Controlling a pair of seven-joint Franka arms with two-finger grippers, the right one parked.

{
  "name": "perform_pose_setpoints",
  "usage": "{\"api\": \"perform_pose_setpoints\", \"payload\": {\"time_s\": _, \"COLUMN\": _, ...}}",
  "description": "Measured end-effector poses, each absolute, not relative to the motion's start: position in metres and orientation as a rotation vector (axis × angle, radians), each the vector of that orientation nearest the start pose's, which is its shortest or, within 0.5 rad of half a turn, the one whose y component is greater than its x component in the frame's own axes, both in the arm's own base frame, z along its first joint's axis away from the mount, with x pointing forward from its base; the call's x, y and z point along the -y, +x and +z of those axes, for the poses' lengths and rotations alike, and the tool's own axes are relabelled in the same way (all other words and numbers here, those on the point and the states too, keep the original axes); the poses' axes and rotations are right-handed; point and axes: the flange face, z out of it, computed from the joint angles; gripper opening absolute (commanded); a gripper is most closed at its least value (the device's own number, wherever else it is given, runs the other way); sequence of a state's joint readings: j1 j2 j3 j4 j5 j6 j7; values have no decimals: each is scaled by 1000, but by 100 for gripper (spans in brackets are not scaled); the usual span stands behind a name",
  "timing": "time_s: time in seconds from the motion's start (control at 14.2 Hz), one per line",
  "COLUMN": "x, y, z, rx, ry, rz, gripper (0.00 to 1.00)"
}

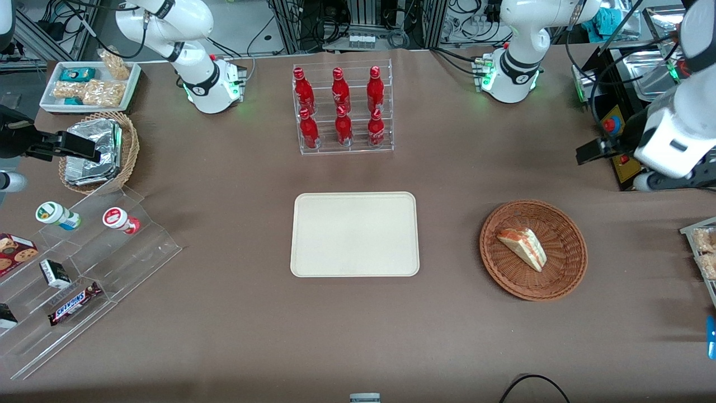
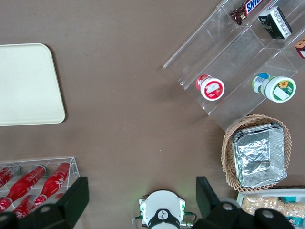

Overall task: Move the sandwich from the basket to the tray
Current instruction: 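Move the left gripper over the wrapped sandwich in the wicker basket, then lower the left gripper and close it on the wrapped sandwich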

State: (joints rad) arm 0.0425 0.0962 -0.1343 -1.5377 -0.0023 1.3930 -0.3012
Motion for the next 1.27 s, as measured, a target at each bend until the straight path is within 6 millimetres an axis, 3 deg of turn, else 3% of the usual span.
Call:
{"api": "perform_pose_setpoints", "payload": {"time_s": 0.28, "x": 48, "y": 589, "z": 495, "rx": 609, "ry": -3039, "rz": 284, "gripper": 100}}
{"api": "perform_pose_setpoints", "payload": {"time_s": 0.56, "x": 53, "y": 581, "z": 404, "rx": 890, "ry": -2963, "rz": 250, "gripper": 100}}
{"api": "perform_pose_setpoints", "payload": {"time_s": 0.78, "x": 53, "y": 570, "z": 348, "rx": 1025, "ry": -2945, "rz": 171, "gripper": 100}}
{"api": "perform_pose_setpoints", "payload": {"time_s": 0.99, "x": 54, "y": 574, "z": 313, "rx": 1238, "ry": -2882, "rz": 123, "gripper": 100}}
{"api": "perform_pose_setpoints", "payload": {"time_s": 1.27, "x": 55, "y": 581, "z": 299, "rx": 1349, "ry": -2847, "rz": 99, "gripper": 100}}
